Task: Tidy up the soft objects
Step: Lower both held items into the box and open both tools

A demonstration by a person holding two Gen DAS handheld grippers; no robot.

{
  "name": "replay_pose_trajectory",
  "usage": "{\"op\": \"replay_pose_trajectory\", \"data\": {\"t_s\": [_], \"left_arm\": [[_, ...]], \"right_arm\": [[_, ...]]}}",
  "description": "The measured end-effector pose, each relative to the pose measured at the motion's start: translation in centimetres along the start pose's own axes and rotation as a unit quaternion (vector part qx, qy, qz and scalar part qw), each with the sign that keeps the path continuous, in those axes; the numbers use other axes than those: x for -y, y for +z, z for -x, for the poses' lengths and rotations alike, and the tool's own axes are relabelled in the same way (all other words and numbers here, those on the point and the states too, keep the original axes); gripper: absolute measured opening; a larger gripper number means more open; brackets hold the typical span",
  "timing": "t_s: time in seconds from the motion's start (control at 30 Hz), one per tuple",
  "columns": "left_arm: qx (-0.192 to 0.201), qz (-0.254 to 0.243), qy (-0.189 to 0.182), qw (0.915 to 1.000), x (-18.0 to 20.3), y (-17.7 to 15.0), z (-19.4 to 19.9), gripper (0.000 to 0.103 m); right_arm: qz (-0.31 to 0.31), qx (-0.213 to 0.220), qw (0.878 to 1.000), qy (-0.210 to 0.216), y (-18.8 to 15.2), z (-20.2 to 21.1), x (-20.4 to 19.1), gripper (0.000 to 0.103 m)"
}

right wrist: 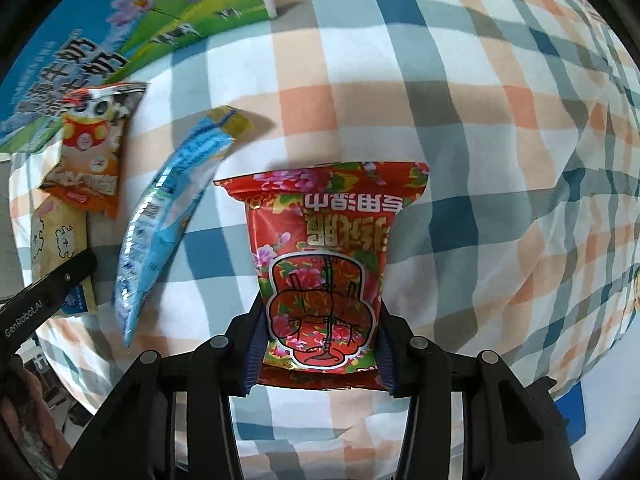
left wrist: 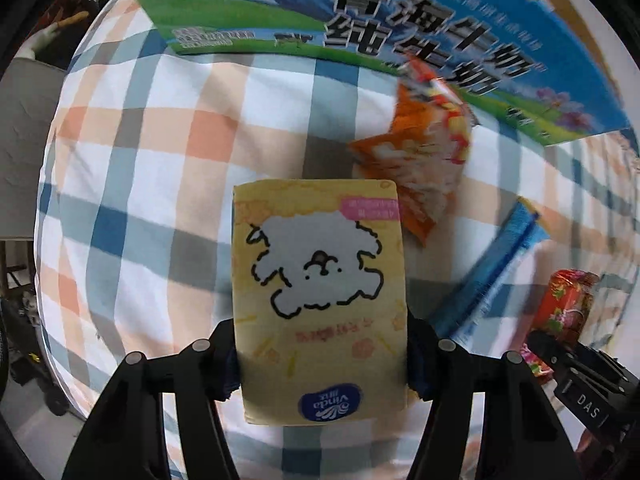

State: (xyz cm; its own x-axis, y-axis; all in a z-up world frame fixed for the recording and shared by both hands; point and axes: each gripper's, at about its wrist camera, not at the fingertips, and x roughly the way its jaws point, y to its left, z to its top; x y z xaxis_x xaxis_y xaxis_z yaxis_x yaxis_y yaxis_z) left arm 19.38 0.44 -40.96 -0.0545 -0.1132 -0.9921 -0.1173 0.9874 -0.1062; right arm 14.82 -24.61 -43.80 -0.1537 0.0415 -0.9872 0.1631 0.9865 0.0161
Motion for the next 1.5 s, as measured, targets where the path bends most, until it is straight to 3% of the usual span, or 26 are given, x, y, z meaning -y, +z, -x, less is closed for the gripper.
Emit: {"op": "replay_pose_trajectory", "data": {"t_s": [0.4,0.6,0.77,0.87,1.0,1.13,1.3,1.5], "left_arm": [[0.076,-0.052,-0.056,0.9942,2.7,-0.9,11.7,0.060],[0.115,-0.073,-0.075,0.9877,3.7,3.0,17.2,0.060],[0.141,-0.068,-0.064,0.9857,2.9,8.1,19.7,0.060],[0.133,-0.061,-0.052,0.9878,2.2,11.5,18.7,0.060],[0.094,-0.049,-0.049,0.9931,1.2,16.1,15.9,0.060],[0.049,-0.053,-0.039,0.9966,1.1,19.4,12.1,0.060],[-0.003,-0.056,-0.037,0.9977,1.0,21.3,7.5,0.060],[-0.053,-0.044,-0.060,0.9959,0.5,22.3,3.2,0.060]], "right_arm": [[0.032,0.049,0.995,0.082,-2.4,9.5,-1.7,0.048],[0.052,0.082,0.986,0.136,0.6,16.7,-3.5,0.047],[0.066,0.107,0.981,0.149,5.2,20.2,-7.3,0.047],[0.072,0.112,0.980,0.145,8.9,21.0,-8.7,0.047],[0.076,0.101,0.984,0.125,13.5,20.6,-11.1,0.047],[0.074,0.070,0.989,0.111,17.8,16.9,-12.4,0.047],[0.073,0.045,0.993,0.087,21.3,12.9,-13.8,0.047],[0.081,0.023,0.995,0.062,23.5,8.5,-15.0,0.048]]}}
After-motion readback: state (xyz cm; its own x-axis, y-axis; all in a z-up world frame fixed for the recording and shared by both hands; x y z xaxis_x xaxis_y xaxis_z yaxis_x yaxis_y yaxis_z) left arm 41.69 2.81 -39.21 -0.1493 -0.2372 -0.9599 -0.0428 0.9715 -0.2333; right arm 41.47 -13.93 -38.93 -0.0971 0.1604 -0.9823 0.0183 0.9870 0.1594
